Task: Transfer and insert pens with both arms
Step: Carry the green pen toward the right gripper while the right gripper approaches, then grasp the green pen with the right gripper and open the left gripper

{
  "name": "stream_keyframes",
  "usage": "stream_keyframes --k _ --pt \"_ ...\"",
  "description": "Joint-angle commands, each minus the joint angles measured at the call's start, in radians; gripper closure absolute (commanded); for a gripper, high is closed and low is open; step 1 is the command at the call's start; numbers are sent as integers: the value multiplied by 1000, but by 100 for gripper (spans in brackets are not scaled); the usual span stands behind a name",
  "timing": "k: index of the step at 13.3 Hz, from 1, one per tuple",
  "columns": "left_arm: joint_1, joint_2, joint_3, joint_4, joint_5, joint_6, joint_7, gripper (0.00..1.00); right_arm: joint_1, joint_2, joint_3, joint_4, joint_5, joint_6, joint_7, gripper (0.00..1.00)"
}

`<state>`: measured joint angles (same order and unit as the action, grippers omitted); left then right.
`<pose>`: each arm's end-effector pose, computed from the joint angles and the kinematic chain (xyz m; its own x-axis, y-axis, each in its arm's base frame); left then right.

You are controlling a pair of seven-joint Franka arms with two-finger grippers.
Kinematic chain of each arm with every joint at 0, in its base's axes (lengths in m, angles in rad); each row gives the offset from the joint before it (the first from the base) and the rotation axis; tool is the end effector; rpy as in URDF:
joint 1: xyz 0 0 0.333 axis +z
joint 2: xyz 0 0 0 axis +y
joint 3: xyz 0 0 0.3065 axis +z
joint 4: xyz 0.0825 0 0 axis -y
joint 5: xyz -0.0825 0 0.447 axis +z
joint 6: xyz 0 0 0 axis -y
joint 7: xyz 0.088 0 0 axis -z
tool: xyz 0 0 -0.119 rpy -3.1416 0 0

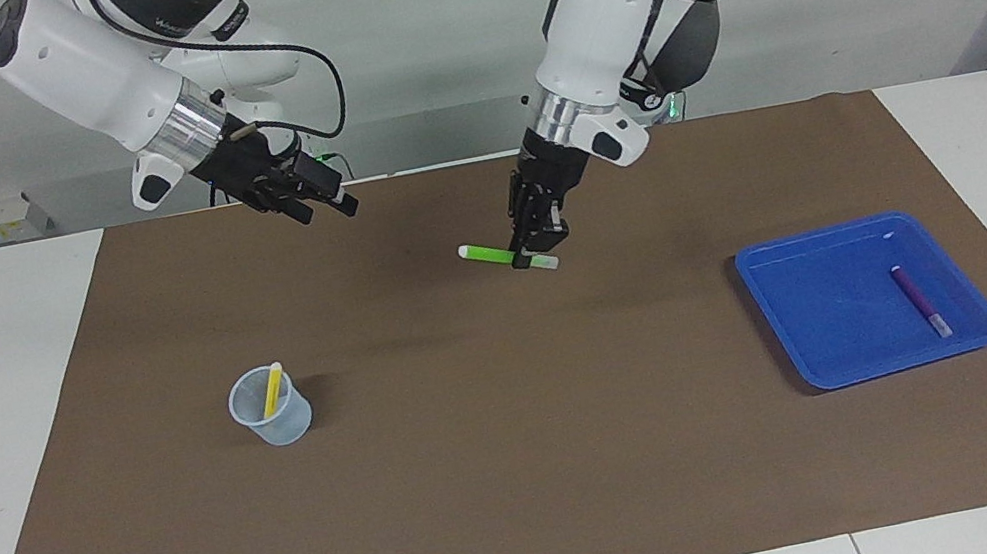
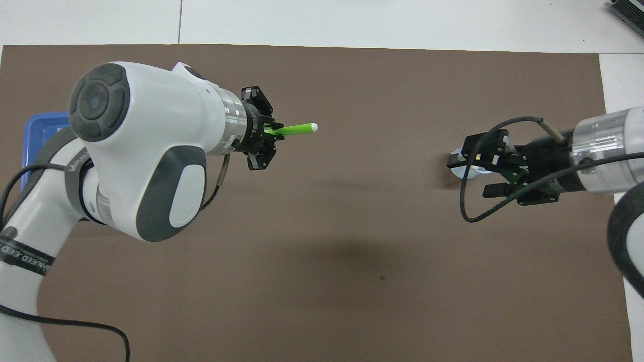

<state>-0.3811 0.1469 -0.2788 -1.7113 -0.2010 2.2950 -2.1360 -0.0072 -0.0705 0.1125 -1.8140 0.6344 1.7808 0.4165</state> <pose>0.5610 -0.4315 0.5106 0.0335 0.9094 -0.4145 0.9728 0.0654 0.2222 0.6013 0.1236 0.5514 0.9076 -0.3475 -0.2356 -0.4197 -0.7388 -0.5272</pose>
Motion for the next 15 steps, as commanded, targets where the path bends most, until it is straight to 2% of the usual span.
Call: stream_keyframes --k 1,4,8,10,15 --pt "-62 -44 21 -70 20 63 -59 100 -14 14 1 -5 51 0 -90 5" --pt "-93 -44 20 -85 20 128 -79 100 -16 35 1 -8 91 8 -183 6" --pt "-151 -44 21 -93 20 199 -108 100 29 40 1 -42 94 51 -160 11" --pt "-169 -43 21 -106 20 251 -107 100 64 34 1 -64 94 109 -134 12" --pt "-174 -44 21 -117 20 261 -107 100 53 38 3 -56 96 94 -128 20"
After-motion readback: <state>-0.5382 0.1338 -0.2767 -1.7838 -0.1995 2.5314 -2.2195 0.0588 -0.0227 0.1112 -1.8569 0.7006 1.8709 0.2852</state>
